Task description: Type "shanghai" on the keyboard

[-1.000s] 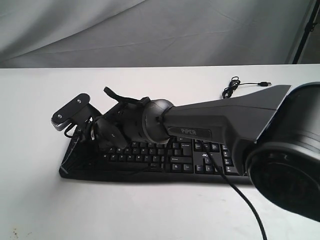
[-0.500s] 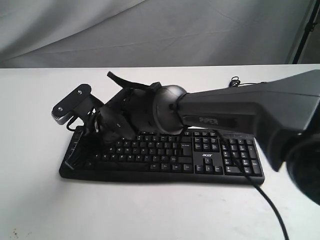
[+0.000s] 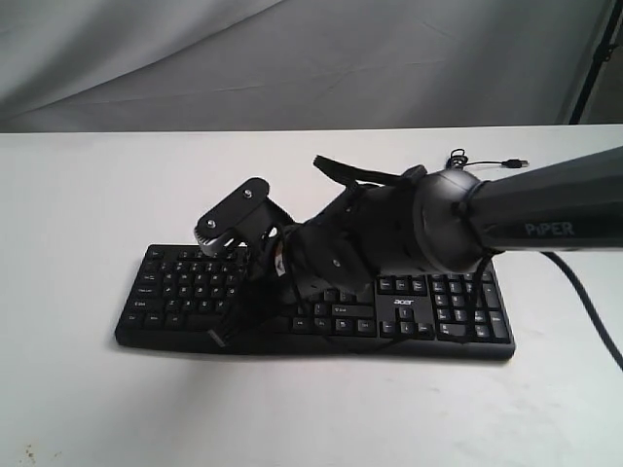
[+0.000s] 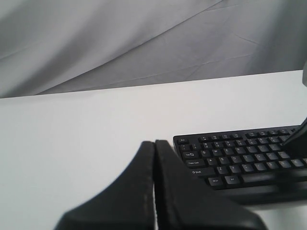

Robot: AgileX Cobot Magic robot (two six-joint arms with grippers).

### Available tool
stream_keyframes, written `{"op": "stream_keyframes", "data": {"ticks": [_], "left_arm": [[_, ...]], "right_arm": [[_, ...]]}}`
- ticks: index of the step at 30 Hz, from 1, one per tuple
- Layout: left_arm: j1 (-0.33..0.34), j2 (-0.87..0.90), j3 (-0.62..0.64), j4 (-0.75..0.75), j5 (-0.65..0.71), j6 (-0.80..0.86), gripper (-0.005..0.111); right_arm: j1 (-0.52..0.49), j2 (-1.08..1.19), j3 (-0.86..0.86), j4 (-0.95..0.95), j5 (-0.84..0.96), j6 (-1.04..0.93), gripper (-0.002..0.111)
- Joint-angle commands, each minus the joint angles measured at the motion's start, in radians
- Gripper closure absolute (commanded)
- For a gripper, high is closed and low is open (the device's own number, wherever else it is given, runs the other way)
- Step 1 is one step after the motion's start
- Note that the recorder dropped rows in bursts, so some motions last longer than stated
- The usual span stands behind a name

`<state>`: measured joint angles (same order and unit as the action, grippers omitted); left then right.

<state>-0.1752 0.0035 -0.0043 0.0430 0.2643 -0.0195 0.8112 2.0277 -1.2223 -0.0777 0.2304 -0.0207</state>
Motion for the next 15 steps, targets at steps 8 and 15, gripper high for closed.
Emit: {"op": "stream_keyframes", "data": {"ticks": [8,15], "left_arm": [[-0.004,-0.003,0.004,0.001,-0.003,-0.003,0.107],[-0.004,-0.003,0.004,0.001,-0.003,-0.003,0.107]], "right_arm": [[-0.004,0.028,0.011,0.018,-0.069,-0.001,0.108],[-0.004,0.028,0.011,0.018,-0.071,-0.001,0.108]]}}
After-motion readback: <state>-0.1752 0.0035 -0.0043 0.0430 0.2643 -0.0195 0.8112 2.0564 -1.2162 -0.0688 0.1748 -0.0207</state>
